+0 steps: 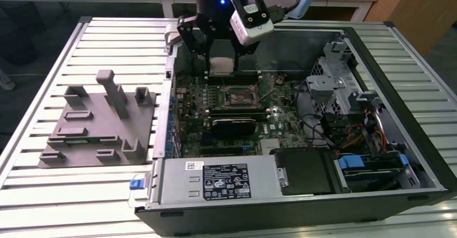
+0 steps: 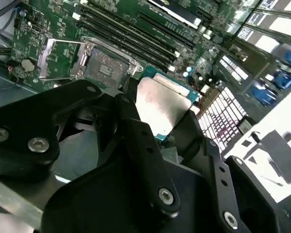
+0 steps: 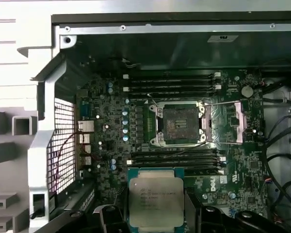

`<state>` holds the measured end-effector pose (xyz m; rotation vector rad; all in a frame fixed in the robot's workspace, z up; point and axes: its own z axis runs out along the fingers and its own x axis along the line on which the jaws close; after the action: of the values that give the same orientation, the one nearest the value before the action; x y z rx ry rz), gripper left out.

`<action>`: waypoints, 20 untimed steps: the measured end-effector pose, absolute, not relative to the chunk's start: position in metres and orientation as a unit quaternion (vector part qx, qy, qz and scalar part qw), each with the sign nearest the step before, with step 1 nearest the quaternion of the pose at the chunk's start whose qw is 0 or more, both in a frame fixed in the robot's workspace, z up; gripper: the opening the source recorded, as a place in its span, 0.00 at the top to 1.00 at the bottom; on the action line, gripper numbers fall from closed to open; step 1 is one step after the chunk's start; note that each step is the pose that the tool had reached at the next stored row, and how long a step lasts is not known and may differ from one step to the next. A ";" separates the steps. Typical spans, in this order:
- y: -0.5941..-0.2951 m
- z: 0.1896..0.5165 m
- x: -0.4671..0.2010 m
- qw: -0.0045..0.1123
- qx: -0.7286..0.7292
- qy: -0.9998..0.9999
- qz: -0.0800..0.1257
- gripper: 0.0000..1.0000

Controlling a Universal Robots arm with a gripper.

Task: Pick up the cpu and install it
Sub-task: 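Pick up the cpu and move it towards the insertion slot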

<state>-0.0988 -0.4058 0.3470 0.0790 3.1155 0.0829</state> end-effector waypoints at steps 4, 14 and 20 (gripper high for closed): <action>-0.405 0.340 -0.093 0.010 0.025 0.999 0.027 0.46; -0.402 0.321 -0.078 0.006 0.025 0.999 0.027 0.46; -0.398 0.310 -0.068 0.003 0.026 0.999 0.026 0.46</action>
<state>-0.0679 -0.3976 0.3102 0.0801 3.1336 0.0825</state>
